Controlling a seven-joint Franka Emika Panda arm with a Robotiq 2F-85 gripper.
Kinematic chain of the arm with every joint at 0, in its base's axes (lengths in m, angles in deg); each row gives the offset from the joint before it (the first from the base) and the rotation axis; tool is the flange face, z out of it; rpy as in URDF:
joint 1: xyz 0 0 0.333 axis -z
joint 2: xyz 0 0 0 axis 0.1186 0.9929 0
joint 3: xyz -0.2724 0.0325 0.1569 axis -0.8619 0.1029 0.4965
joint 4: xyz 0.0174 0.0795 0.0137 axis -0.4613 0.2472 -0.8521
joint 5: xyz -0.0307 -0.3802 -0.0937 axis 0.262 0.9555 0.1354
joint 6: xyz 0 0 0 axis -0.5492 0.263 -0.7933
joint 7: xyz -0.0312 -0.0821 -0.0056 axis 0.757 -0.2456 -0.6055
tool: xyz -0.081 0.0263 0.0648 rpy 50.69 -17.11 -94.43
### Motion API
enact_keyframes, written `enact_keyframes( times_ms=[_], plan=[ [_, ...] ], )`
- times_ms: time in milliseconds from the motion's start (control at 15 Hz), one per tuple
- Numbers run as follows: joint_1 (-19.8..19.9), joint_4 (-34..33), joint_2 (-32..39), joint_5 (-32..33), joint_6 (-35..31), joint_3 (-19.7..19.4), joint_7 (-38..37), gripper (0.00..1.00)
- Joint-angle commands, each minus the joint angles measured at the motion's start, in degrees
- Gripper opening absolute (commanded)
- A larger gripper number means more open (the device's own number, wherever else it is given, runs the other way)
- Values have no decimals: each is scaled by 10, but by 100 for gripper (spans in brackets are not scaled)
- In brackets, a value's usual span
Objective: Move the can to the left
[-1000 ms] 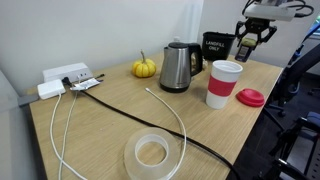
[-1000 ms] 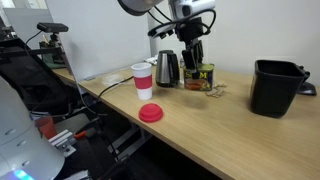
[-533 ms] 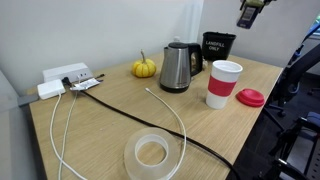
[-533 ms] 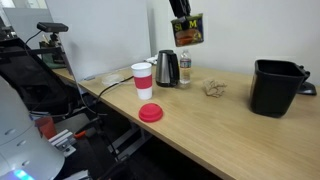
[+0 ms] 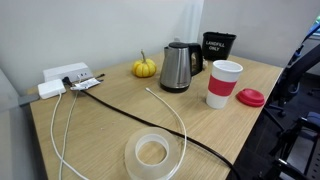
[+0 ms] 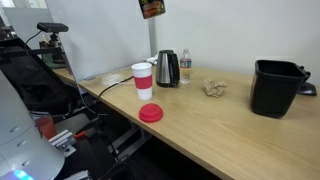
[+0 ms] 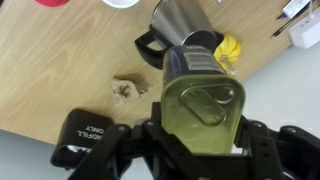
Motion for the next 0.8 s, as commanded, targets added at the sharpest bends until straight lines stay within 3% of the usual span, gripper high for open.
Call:
enact_keyframes(
  times_ms=[0,267,333,533,733],
  plan=[
    [-14,-8,35,-23,-52,-4,115,38],
    [-40,18,99,-55,-174,-60,275,38],
    [-30,12,113,-88,-182,-46,318,38],
    [-56,-5,142,-160,-185,-37,414,38],
    [-74,-27,145,-196,-167,-21,443,38]
  ],
)
